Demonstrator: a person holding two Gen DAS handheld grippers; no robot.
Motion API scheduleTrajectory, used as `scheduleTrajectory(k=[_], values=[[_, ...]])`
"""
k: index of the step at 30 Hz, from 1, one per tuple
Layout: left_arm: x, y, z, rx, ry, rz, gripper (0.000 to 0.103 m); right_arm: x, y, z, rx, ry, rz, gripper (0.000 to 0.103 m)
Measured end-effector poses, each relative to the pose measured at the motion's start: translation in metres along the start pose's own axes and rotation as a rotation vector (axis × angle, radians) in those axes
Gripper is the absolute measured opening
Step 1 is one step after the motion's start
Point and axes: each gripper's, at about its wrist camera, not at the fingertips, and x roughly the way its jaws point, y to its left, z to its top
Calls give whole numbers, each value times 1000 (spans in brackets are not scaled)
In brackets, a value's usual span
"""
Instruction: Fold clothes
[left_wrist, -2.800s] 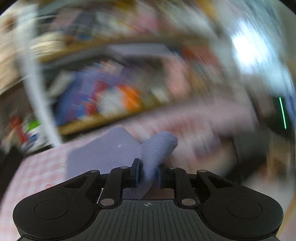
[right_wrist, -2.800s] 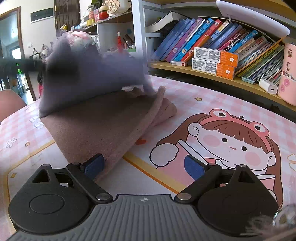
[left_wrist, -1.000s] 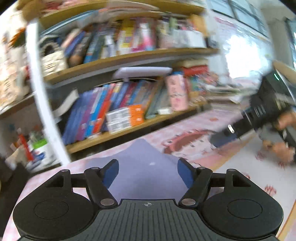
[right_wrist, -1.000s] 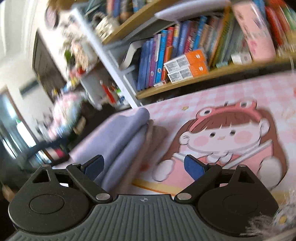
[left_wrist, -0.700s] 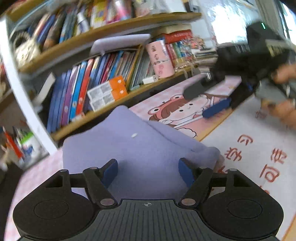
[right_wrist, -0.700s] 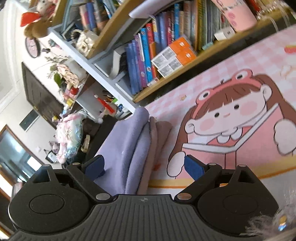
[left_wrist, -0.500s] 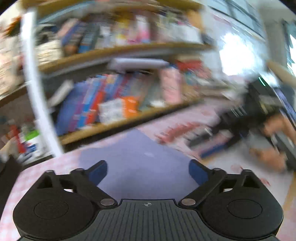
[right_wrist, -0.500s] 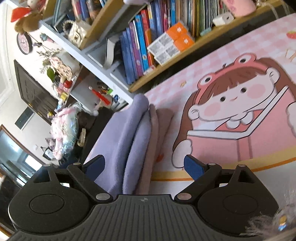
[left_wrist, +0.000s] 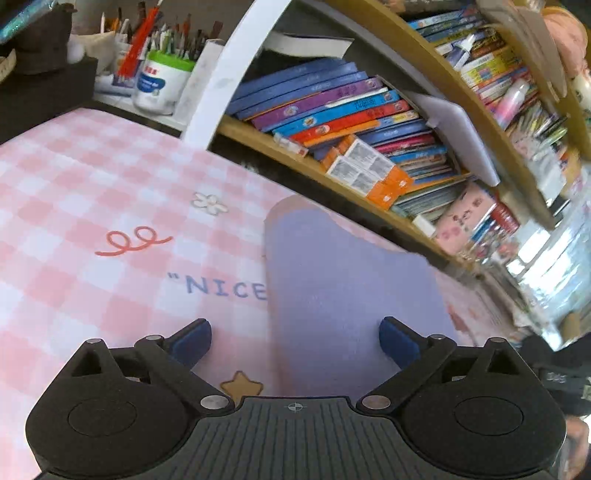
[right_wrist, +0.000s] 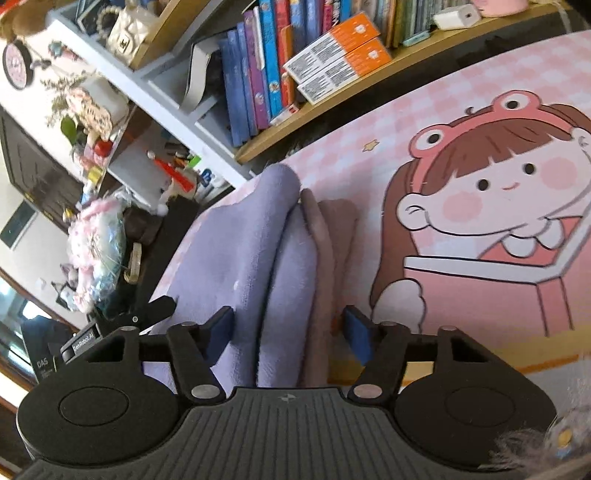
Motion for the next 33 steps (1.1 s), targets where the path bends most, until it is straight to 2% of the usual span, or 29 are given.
scheduleTrajectory(k=[2,4,5,6,8,13,18,22,23,24,26,29,33], values=[[2,-7,-4,5,32,-31,96,5,4,0,-21,4,-7,52],[6,-17,-8,18,55,-77,81,5,7,-2,-50,-4,-6,45],[6,-23,-11,33,60,-90,79,4,9,-4,-65,-10,-4,39],[3,-33,-15,75,46,-72,76,1,11,-5,-86,-21,-3,37],[-5,-53,-24,153,20,-43,75,-10,13,-10,-126,-44,-9,33],[-16,-99,-53,279,21,-88,75,-49,10,-24,-187,-76,-72,31],[-16,-114,-67,284,93,-171,76,-86,4,-35,-212,-74,-117,31],[-13,-110,-68,245,128,-180,79,-99,-4,-39,-186,-47,-108,36],[-14,-107,-67,230,128,-177,80,-98,-6,-38,-176,-43,-106,43],[-14,-104,-65,213,127,-175,80,-97,-7,-38,-167,-40,-103,45],[-17,-97,-62,185,107,-157,80,-95,-11,-37,-147,-33,-97,58],[-18,-89,-57,141,88,-134,80,-92,-16,-36,-118,-22,-89,61],[-8,-84,-60,83,126,-174,80,-88,-23,-34,-80,-7,-77,60]])
